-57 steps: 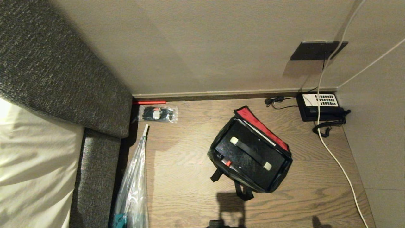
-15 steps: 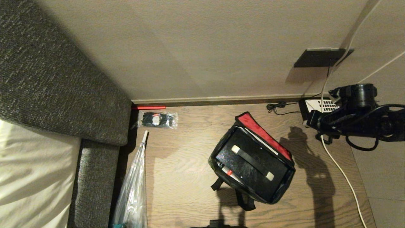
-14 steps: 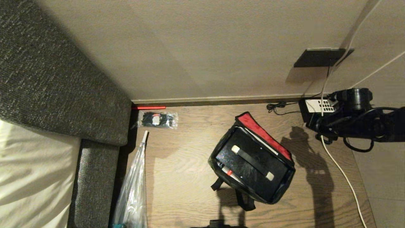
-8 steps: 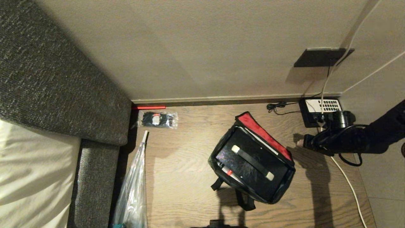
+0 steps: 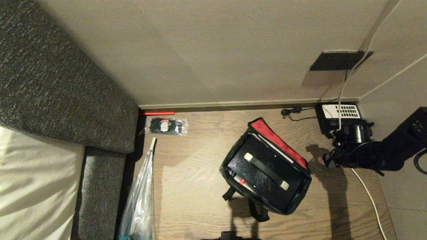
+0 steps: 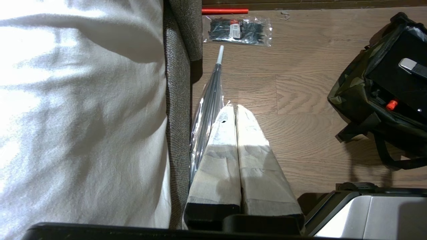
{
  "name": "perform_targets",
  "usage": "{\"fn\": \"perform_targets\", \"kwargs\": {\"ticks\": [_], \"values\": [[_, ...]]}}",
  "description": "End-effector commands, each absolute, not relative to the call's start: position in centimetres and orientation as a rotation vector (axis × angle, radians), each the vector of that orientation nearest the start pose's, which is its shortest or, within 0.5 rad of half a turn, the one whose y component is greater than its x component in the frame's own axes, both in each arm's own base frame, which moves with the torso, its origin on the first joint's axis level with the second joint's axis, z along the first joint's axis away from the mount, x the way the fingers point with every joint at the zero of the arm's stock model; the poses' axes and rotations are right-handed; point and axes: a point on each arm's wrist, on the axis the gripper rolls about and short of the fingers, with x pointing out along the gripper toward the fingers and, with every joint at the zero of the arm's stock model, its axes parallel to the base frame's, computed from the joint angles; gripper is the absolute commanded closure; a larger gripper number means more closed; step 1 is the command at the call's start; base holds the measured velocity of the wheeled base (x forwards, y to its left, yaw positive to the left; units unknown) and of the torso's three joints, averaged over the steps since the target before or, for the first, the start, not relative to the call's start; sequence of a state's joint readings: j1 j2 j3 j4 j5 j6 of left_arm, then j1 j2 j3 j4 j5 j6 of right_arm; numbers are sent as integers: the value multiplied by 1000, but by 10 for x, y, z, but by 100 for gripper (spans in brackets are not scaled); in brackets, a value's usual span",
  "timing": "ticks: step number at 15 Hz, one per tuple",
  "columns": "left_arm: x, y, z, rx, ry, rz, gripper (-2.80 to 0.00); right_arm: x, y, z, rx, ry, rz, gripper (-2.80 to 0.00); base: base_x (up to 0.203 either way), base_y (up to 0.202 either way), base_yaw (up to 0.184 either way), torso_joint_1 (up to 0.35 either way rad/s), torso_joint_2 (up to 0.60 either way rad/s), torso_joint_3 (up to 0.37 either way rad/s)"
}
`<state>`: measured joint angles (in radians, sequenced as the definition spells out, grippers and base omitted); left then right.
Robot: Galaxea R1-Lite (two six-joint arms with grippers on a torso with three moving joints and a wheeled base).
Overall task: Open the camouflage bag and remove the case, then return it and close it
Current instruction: Close the top of the storage box
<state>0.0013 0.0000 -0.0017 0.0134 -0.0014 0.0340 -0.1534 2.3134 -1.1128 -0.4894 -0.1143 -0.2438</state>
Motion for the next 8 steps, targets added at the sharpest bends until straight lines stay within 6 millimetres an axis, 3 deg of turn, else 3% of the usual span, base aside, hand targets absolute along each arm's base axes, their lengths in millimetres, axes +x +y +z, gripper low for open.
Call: {"fn": "perform_targets", "kwargs": {"ticks": [1, 4, 8], "values": [[-23, 0, 75, 35, 14, 0, 0, 402, -71, 17, -318, 770, -155, -280, 0, 0, 0, 0, 0, 0], [-23, 0, 75, 34, 14, 0, 0, 393, -75, 14, -515, 779, -117, -280, 0, 0, 0, 0, 0, 0], [-23, 0, 74, 35, 14, 0, 0, 398, -74, 14, -358, 726, -126, -280, 0, 0, 0, 0, 0, 0]]}}
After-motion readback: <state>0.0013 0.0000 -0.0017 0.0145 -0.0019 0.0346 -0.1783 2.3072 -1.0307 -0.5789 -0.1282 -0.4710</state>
